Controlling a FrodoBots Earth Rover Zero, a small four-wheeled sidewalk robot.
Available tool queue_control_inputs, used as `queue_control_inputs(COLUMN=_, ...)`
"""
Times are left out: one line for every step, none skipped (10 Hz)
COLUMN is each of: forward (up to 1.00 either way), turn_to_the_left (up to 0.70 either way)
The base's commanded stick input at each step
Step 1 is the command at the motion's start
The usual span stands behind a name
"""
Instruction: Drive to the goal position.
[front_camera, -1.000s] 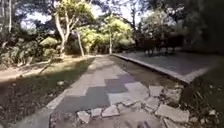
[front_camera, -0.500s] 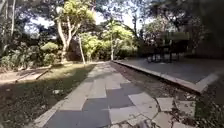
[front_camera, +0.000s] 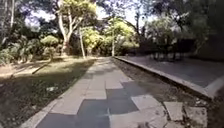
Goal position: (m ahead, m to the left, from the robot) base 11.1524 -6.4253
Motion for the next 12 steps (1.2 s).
queue_control_inputs(forward=0.5, turn_to_the_left=0.0)
queue_control_inputs(forward=0.5, turn_to_the_left=0.0)
queue_control_inputs(forward=0.5, turn_to_the_left=0.0)
queue_control_inputs(forward=0.5, turn_to_the_left=0.0)
queue_control_inputs(forward=0.5, turn_to_the_left=0.0)
queue_control_inputs(forward=0.5, turn_to_the_left=0.0)
queue_control_inputs(forward=0.5, turn_to_the_left=0.0)
queue_control_inputs(forward=0.5, turn_to_the_left=0.0)
queue_control_inputs(forward=0.5, turn_to_the_left=0.0)
queue_control_inputs(forward=0.5, turn_to_the_left=0.0)
queue_control_inputs(forward=0.5, turn_to_the_left=0.0)
queue_control_inputs(forward=0.5, turn_to_the_left=0.0)
